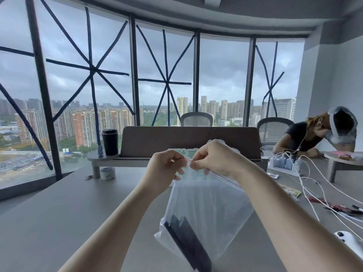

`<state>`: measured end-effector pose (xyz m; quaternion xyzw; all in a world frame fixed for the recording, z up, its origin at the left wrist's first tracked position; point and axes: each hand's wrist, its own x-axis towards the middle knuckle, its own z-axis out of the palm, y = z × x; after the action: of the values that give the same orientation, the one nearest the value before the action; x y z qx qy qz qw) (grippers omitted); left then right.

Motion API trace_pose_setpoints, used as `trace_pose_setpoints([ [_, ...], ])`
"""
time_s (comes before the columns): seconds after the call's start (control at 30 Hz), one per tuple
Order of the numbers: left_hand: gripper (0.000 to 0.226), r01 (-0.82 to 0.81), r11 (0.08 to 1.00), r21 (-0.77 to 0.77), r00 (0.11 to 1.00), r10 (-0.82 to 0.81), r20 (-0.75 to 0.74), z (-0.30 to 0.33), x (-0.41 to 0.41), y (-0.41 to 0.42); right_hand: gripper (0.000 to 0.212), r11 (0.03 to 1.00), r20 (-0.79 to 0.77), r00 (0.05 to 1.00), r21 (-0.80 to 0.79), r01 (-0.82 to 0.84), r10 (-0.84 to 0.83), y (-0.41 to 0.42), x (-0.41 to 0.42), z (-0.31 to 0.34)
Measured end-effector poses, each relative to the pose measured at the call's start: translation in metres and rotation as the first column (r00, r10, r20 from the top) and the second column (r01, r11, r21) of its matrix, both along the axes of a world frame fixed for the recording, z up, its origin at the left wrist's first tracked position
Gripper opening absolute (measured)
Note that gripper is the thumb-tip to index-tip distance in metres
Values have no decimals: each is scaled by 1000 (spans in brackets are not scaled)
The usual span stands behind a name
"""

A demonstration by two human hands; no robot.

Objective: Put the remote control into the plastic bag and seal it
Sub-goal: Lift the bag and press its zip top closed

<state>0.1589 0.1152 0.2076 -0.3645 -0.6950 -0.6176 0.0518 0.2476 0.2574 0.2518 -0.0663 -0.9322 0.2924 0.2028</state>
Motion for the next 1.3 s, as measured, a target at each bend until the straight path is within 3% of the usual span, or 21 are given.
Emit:
trace_pose_setpoints([
  [0.17,18,-38,999,-7,999,38,4,0,1,0,18,998,-84,996,54,24,-19,-5,-4,-6],
  [0.3,19,-53,999,1,999,53,9,-3,1,-1,11,988,-136,990,143,51,-32,-8,0,-9],
  [0.6,18,-114,993,-10,993,113,-31,-5,2,0,13,994,-173,984,97,46,-28,-10,-5,-14],
  [0.7,14,-194,981,10,979,194,-62,-10,2,3,15,996,-186,982,75,36,-22,-13,-9,-18],
  [0.87,13,-317,945,79,938,324,-123,-14,0,3,19,971,-187,979,204,125,-87,-13,-9,-25],
  [1.3,16,-475,854,212,865,498,-69,-23,-27,-25,19,932,-195,967,290,216,-163,12,20,-53],
])
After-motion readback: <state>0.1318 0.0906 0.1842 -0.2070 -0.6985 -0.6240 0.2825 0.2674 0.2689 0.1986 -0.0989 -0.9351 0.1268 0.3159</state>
